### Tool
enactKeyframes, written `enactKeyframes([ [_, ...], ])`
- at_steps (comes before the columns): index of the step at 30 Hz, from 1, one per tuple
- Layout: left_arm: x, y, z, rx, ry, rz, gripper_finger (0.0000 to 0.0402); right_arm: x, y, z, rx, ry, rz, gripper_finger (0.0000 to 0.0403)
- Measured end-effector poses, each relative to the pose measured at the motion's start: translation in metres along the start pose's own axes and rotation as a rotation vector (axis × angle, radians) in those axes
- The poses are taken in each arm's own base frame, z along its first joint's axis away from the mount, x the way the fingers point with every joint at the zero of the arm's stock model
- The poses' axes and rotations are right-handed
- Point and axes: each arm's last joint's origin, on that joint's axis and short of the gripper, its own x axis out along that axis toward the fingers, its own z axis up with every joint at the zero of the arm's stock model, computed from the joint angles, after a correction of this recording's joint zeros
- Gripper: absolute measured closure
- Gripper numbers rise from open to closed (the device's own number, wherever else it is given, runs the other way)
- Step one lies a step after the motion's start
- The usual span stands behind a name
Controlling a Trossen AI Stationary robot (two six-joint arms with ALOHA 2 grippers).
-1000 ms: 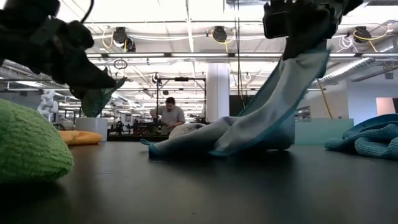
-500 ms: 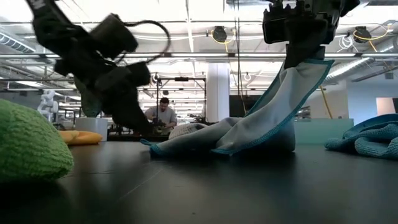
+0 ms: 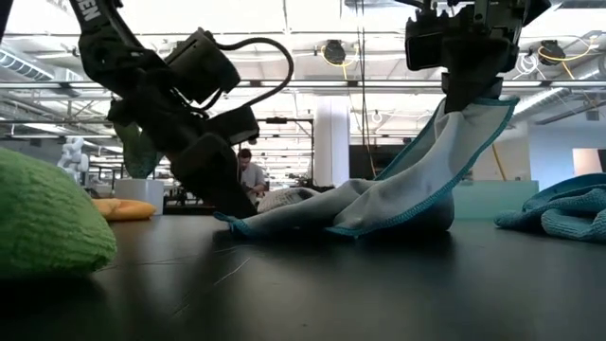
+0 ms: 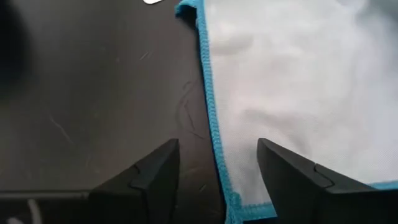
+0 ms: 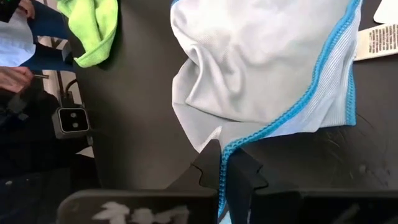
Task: Fold microfiber towels
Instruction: Fold the blue microfiber towel
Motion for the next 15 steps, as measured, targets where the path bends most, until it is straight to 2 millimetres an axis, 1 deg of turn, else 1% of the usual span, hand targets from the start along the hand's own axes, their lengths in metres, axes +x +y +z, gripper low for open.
enactKeyframes([
  [3,0.000,-0.008,-0.002,0.044,0.006,-0.008,0.0224,0.000,0.000,0.000,-0.010,0.003,-0.006,0.0403],
  [6,-0.001,-0.014,-0.003,0.067,0.019,-0.026,0.0291,0.000,-0.001,-0.001,-0.025,0.000,-0.015,0.0403],
  [9,-0.002,-0.017,-0.005,0.073,0.039,-0.043,0.0364,0.000,-0.002,-0.001,-0.038,-0.009,-0.035,0.0403],
  [10,-0.002,-0.017,-0.006,0.074,0.044,-0.045,0.0382,0.000,-0.002,-0.001,-0.043,-0.009,-0.036,0.0403],
  [12,-0.002,-0.017,-0.006,0.062,0.045,-0.047,0.0391,0.000,-0.002,0.000,-0.051,-0.011,-0.038,0.0403],
  [15,-0.013,-0.017,0.000,0.067,0.024,-0.049,0.0396,-0.001,-0.001,0.000,-0.068,-0.019,-0.035,0.0403],
])
